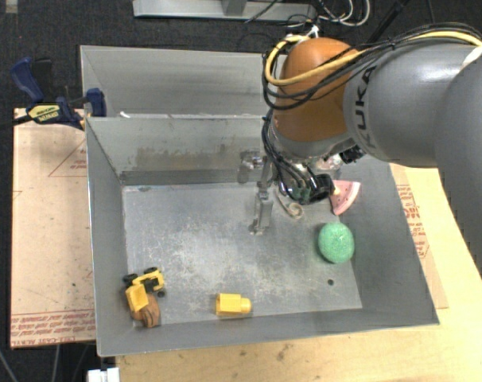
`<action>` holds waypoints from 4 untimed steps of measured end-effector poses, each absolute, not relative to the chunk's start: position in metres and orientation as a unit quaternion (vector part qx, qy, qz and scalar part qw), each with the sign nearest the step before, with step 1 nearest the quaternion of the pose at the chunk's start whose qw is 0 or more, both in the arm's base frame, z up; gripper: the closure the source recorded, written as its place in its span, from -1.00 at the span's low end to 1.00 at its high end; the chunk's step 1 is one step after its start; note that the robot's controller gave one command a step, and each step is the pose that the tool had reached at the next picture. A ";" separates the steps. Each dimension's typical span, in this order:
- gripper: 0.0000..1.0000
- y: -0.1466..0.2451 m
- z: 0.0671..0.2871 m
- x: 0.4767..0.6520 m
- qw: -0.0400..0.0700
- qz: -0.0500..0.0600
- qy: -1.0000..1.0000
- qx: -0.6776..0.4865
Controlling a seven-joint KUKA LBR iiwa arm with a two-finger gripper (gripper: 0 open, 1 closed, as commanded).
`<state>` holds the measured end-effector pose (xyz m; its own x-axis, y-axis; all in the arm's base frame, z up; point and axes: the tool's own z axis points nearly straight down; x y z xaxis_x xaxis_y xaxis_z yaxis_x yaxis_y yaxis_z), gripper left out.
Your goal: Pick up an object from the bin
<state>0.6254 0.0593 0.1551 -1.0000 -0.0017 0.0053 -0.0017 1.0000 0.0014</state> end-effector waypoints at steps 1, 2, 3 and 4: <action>-1.00 0.059 0.160 0.627 -0.001 -0.001 -1.000 0.000; -1.00 -0.001 0.094 0.642 -0.004 -0.001 -1.000 0.005; -1.00 -0.026 0.095 0.642 0.001 0.000 -1.000 0.003; -1.00 -0.087 0.108 0.648 -0.002 0.000 -1.000 -0.013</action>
Offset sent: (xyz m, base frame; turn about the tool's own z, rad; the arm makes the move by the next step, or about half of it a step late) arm 0.0179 -0.0799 -0.0851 -0.0102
